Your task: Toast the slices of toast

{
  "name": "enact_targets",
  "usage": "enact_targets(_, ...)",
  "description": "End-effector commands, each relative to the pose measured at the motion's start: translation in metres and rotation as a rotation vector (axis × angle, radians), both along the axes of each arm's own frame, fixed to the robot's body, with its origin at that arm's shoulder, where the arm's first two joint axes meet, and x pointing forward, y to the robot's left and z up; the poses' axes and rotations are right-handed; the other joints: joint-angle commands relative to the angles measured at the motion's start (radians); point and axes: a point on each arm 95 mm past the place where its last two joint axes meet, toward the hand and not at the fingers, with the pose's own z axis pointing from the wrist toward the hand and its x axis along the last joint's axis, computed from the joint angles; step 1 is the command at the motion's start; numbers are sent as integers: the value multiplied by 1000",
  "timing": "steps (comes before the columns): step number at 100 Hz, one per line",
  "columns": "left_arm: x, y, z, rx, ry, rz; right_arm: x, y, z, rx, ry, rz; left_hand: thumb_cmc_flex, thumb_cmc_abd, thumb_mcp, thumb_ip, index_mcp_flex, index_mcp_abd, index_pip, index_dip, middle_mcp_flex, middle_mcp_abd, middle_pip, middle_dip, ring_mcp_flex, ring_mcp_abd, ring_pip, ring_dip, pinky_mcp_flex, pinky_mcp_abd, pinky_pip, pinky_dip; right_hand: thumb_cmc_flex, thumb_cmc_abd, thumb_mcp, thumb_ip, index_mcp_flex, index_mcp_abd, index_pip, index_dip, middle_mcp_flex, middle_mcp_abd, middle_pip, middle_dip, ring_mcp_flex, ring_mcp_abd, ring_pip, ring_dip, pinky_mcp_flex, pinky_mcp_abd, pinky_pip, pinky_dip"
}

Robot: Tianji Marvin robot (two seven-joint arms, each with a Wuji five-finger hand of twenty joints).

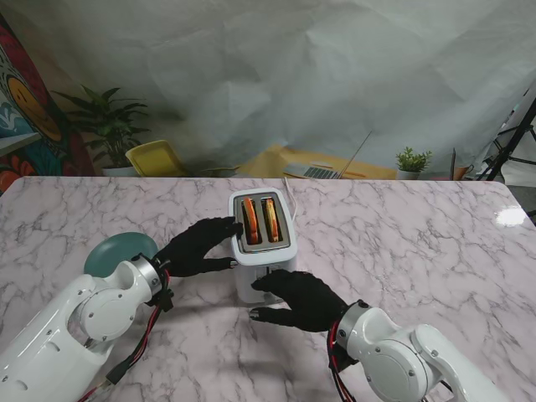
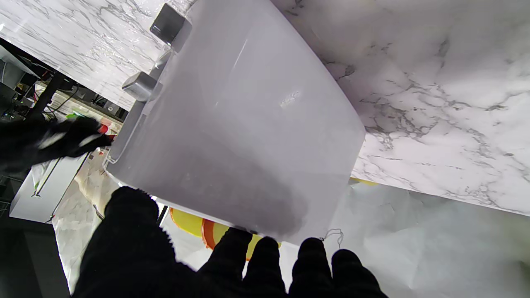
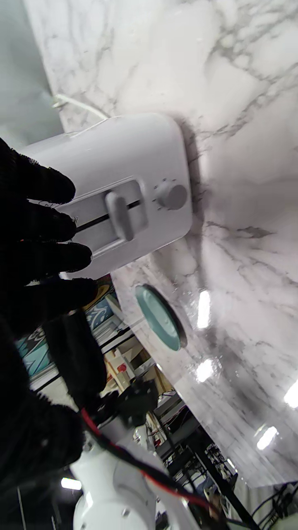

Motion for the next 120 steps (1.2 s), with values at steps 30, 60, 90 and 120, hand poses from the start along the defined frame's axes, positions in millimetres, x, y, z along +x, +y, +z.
enact_targets(30,-4,-2,-12,14,25,-4,-28,-9,62,43,-289,16,20,0,-3,8,69,-6,77,29,50,29,46,16,10,-19,6,3,-5,-44,5,18,29,30,-25,22,28,21,18,15,3,24,55,24,70,32,20,-2,35,13,20,18)
enact_targets(60,-9,-4,-5,-5,-32,27,-45,-36,92,37,-488,-88,20,1,-3,8,72,-4,78,29,52,34,48,17,13,-15,8,4,-1,-39,7,19,32,-5,-27,21,56,19,35,1,36,35,56,23,103,48,10,-6,23,30,120,-7)
enact_targets(90,-27,4,11,10,-143,134,-48,-64,81,14,-517,-166,18,9,-4,7,67,6,75,28,46,46,46,17,9,-12,9,5,2,-37,7,19,34,-27,-24,20,65,17,41,-9,47,37,52,22,114,51,-2,-13,21,32,145,-27)
enact_targets(120,-60,15,4,33,-174,276,-52,-86,58,-31,-470,-217,19,13,-5,6,68,19,74,27,45,60,40,17,5,-2,9,6,2,-30,7,19,29,-24,-24,19,55,19,43,-18,38,37,45,20,106,50,-8,-15,14,28,149,-46)
